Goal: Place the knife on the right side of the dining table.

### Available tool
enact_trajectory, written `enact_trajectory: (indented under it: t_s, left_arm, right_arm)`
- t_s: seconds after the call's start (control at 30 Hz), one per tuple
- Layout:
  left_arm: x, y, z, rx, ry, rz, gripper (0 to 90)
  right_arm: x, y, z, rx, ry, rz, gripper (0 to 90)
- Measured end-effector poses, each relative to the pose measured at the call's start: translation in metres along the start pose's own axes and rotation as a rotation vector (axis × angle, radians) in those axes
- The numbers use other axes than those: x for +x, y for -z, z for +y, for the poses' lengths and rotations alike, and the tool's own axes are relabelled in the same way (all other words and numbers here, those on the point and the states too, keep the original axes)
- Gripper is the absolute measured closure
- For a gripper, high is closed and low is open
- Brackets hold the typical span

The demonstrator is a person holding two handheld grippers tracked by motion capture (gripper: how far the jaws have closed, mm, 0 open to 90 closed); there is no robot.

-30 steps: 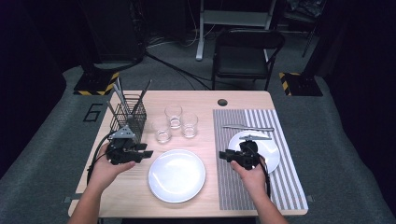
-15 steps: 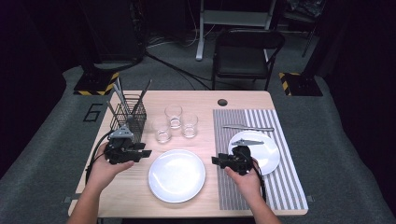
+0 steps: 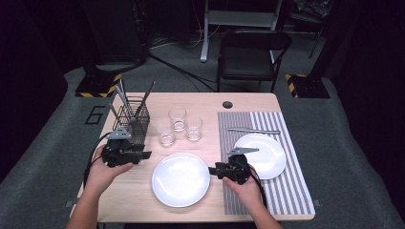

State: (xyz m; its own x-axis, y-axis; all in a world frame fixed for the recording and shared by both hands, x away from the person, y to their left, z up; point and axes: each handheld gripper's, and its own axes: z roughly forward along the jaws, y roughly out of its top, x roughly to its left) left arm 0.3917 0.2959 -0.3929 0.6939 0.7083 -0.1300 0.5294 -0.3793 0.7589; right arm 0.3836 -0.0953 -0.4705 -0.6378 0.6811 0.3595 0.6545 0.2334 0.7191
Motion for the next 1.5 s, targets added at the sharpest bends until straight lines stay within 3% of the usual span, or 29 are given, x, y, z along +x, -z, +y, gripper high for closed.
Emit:
enact_trajectory:
  t_s: [0.13, 0.37, 0.6, 0.87, 1.0, 1.27, 1.5]
  left_arm:
    - [0.001, 0.004, 0.0, -0.002, 0.0, 0.016, 53.3]
    - [0.005, 0.009, -0.002, -0.02, 0.011, 0.035, 53.4]
    - [0.009, 0.015, -0.002, -0.041, 0.024, 0.042, 53.5]
    - [0.014, 0.024, -0.002, -0.052, 0.034, 0.062, 53.7]
    - [0.019, 0.032, -0.002, -0.061, 0.04, 0.097, 54.1]
    - [0.036, 0.046, 0.003, -0.108, 0.092, 0.151, 55.0]
    - [0.053, 0.05, 0.005, -0.104, 0.136, 0.194, 56.3]
  right_arm:
    - [0.005, -0.003, -0.002, 0.0, 0.028, 0.016, 54.6]
    - [0.014, -0.011, -0.006, 0.007, 0.124, 0.019, 52.2]
    - [0.02, -0.017, -0.009, 0.027, 0.17, 0.025, 52.0]
    - [0.021, -0.018, -0.011, 0.035, 0.164, 0.026, 52.1]
    - [0.021, -0.017, -0.011, 0.031, 0.167, 0.03, 52.0]
    - [0.017, -0.018, -0.01, 0.035, 0.17, 0.028, 52.1]
    - [0.016, -0.016, -0.01, 0.032, 0.169, 0.031, 52.1]
